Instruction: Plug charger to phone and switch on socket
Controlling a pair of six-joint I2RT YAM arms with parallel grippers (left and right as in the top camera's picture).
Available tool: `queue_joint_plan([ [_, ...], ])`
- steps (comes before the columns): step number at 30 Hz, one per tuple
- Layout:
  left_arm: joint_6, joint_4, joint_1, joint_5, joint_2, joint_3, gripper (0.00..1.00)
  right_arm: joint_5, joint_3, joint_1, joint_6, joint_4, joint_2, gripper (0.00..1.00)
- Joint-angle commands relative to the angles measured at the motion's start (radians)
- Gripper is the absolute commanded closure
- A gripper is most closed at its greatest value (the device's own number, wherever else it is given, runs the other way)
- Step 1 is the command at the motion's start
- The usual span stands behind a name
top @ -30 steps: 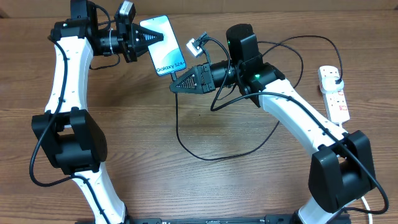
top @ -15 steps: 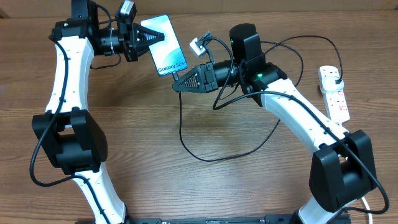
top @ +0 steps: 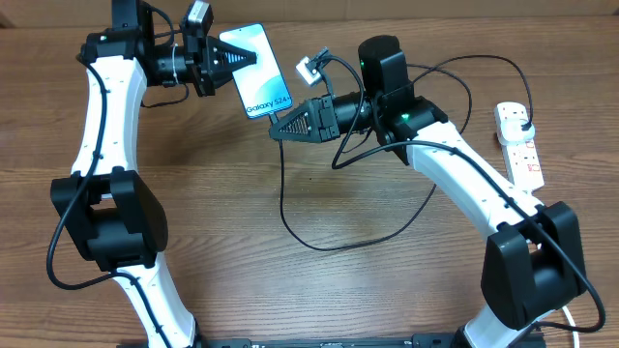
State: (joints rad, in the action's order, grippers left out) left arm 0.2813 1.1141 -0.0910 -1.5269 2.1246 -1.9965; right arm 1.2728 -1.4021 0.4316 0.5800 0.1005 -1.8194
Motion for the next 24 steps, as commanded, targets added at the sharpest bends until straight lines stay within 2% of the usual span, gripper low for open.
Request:
queue_joint_plan([
  [1, -0.019, 0.014, 0.018, -0.055, -0.044, -0.02, 0.96, -0.099, -0.012, -0.046, 0.001, -0.008, -0.003, 0.83],
  [8, -0.019, 0.013, 0.013, -0.055, -0.044, -0.02, 0.96, -0.092, -0.012, -0.046, 0.0, -0.009, -0.003, 0.8],
  [13, -0.02, -0.006, 0.012, -0.036, -0.043, -0.02, 0.96, -0.089, -0.012, -0.046, 0.0, -0.009, -0.003, 0.63],
  [18, -0.042, -0.011, 0.008, 0.083, -0.043, -0.02, 0.96, -0.081, -0.012, -0.046, 0.0, -0.008, -0.003, 0.53],
  [22, -0.078, 0.02, 0.006, 0.211, -0.043, -0.02, 0.96, -0.081, -0.012, -0.046, -0.001, 0.002, -0.003, 0.52],
  [24, -0.128, 0.085, 0.006, 0.329, -0.043, -0.019, 0.96, -0.082, -0.012, -0.046, -0.005, 0.013, -0.003, 0.52],
])
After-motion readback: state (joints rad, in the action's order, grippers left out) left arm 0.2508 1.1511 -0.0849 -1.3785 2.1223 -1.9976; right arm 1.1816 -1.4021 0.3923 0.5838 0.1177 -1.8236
